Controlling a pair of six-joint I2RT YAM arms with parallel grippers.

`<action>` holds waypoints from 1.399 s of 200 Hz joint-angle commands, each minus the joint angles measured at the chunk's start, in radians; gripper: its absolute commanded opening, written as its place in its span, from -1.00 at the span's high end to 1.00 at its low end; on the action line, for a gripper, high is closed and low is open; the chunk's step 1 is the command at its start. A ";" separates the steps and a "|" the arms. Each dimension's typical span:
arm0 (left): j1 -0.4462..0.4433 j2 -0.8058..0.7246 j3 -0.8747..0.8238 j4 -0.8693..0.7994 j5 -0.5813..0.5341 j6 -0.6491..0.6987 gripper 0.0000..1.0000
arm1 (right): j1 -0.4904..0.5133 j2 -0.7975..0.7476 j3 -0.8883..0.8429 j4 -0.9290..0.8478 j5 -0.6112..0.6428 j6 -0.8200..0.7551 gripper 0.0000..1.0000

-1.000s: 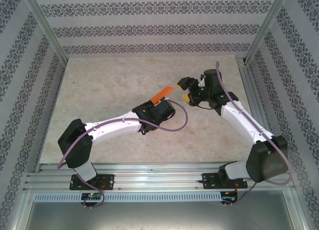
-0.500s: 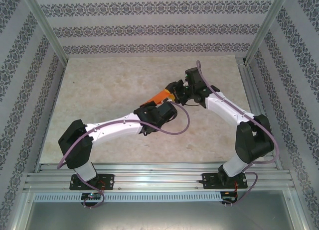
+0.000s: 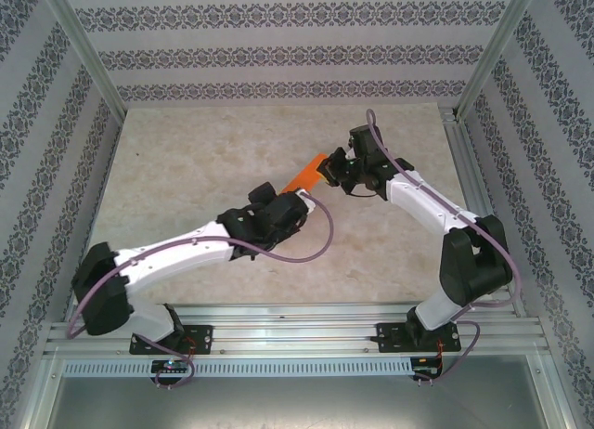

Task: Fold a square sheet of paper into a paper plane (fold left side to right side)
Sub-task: Turn over the paper at the center of the table.

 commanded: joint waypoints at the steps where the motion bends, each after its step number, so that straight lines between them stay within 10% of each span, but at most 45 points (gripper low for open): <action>1: 0.110 -0.217 -0.063 0.085 0.304 -0.146 -0.91 | -0.040 -0.068 -0.010 0.081 -0.014 -0.207 1.00; 44: 0.526 -0.466 -0.227 0.260 0.836 -0.549 -1.00 | -0.126 -0.142 -0.235 0.560 -0.268 -0.307 1.00; 81: 0.709 -0.399 -0.270 0.437 1.172 -0.787 -1.00 | -0.120 -0.139 -0.280 0.873 -0.519 -0.252 1.00; 150: 0.740 -0.254 -0.335 0.694 1.364 -0.953 -0.98 | -0.091 -0.037 -0.246 1.134 -0.713 -0.039 1.00; 210: 0.737 -0.188 -0.336 0.733 1.456 -0.985 -0.60 | -0.066 0.003 -0.230 1.212 -0.711 0.028 1.00; 280: 0.728 -0.162 -0.316 0.675 1.517 -0.925 0.31 | -0.057 0.021 -0.200 1.127 -0.700 -0.011 1.00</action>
